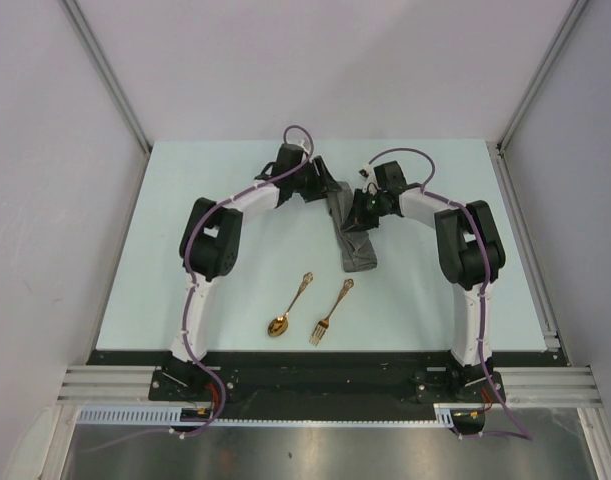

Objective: Fold the napkin into a case and place the utensils inside
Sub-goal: Fold the 2/3-rectangle-folded napkin at the center of the board.

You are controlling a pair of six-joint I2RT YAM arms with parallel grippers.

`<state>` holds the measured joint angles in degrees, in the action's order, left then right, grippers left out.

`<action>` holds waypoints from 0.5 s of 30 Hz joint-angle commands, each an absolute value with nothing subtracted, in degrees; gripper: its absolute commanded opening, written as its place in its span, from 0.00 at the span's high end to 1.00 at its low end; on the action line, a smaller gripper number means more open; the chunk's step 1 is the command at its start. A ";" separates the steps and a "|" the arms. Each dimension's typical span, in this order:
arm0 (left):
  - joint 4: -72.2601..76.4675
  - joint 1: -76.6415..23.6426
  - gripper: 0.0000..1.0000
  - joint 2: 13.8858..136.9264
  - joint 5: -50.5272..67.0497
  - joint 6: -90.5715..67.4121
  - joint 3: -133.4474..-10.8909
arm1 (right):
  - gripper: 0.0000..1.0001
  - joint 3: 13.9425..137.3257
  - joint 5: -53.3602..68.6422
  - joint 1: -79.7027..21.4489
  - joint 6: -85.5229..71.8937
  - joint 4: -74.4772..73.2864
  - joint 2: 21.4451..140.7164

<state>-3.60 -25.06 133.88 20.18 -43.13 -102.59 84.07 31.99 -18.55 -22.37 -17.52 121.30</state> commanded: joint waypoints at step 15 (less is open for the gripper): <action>0.88 -25.49 1.00 134.56 24.52 -44.30 -106.96 | 0.79 90.53 30.85 -19.16 -17.14 -20.92 121.03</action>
